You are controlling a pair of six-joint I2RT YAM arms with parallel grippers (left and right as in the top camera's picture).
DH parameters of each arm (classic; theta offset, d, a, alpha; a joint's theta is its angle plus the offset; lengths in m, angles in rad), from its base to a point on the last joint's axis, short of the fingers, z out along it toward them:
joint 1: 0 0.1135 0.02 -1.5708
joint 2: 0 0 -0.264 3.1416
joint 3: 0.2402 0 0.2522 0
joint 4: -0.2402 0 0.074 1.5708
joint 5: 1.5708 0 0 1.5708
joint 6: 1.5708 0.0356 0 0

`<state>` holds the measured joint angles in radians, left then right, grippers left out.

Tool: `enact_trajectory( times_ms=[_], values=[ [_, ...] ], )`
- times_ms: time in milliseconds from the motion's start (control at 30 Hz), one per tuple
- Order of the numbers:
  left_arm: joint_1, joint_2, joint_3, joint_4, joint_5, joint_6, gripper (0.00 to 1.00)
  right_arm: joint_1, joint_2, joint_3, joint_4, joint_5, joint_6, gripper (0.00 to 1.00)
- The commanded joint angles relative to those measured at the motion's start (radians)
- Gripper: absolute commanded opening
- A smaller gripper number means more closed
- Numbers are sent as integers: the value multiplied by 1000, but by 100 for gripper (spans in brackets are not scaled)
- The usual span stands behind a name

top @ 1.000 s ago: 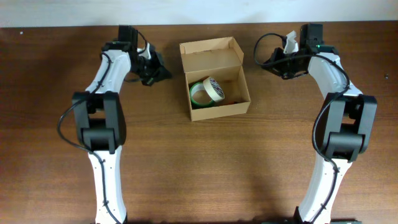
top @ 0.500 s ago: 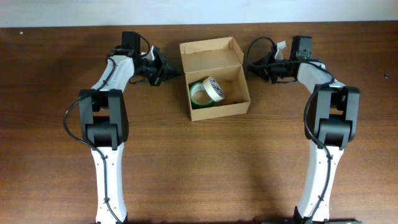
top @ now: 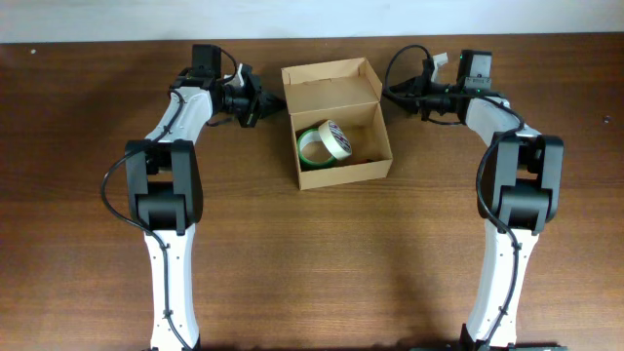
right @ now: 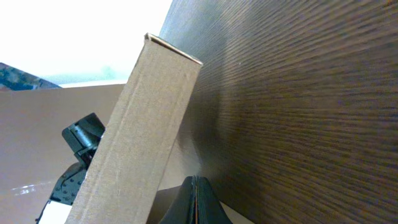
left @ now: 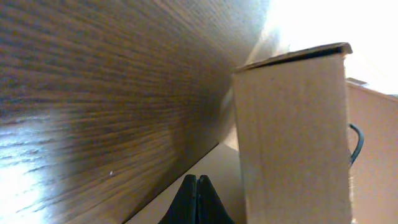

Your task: Pack container

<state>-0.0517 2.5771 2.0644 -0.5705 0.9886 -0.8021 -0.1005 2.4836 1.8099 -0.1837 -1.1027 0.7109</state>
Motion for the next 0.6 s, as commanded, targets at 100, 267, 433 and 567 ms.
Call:
enact_trajectory(
  times_ms=[100, 267, 433, 567],
  values=[
    [-11, 51, -1, 55, 28, -74, 2, 14, -6, 10, 10, -31, 13, 4],
    [-20, 64, -1, 94, 42, -89, 1, 29, -6, 10, 40, -27, 32, 4],
    [-19, 65, -1, 161, 37, -146, 2, 49, -6, 10, 81, -9, 65, 3],
    [-19, 66, -1, 238, 41, -202, 2, 63, -6, 10, 116, -7, 92, 4]
  ],
)
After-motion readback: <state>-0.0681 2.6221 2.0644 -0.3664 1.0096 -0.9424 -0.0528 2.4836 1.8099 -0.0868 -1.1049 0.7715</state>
